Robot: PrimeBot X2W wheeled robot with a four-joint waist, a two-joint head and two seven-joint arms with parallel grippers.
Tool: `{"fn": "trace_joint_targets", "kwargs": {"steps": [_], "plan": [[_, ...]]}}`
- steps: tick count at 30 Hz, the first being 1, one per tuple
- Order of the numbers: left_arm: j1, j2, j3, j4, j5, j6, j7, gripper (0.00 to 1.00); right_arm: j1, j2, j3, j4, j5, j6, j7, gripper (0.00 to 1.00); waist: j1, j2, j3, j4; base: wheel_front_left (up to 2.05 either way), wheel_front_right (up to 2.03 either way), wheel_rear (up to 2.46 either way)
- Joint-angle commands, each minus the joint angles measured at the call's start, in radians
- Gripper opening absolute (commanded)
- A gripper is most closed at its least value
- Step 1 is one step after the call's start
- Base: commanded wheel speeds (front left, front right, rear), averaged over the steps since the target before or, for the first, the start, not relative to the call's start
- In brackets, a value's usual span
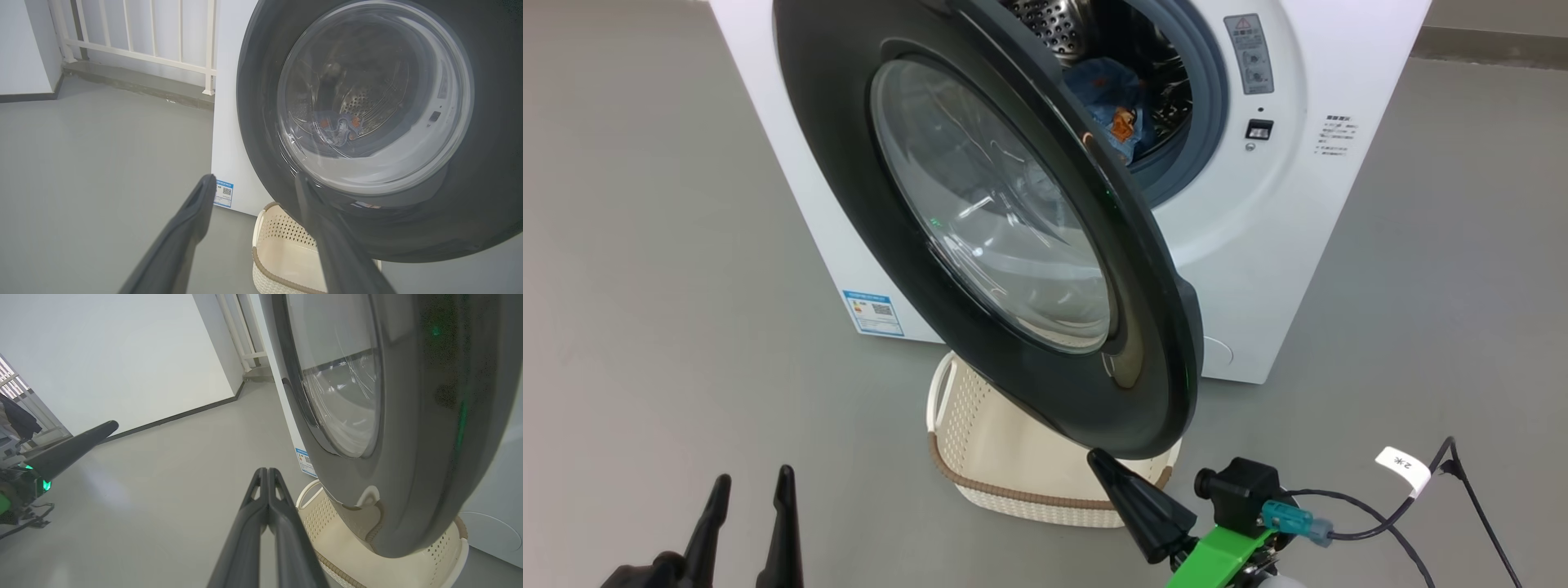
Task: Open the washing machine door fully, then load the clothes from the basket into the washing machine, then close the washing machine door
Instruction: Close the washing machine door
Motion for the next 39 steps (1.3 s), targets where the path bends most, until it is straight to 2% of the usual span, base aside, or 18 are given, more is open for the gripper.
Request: {"fn": "trace_joint_targets", "kwargs": {"steps": [1,22,39], "plan": [[-0.025,0.010,0.033,-0.017,-0.003,-0.003,-0.006,1.00,-0.025,0.019,0.004,-0.016,0.009,0.009,-0.005,0.00,0.0000,0.0000,0.000,-0.004,0.00,0.00,0.00],[-0.048,0.016,0.007,-0.045,-0.004,-0.003,-0.006,1.00,-0.057,0.056,-0.248,-0.019,-0.049,0.009,-0.005,0.00,0.0000,0.0000,0.035,-0.020,0.00,0.00,0.00],[-0.163,-0.004,-0.030,-0.080,-0.011,-0.003,-0.006,1.00,-0.272,0.050,-0.450,0.011,-0.084,0.009,-0.005,0.00,0.0000,0.0000,0.181,0.008,0.00,0.00,0.00]]}}
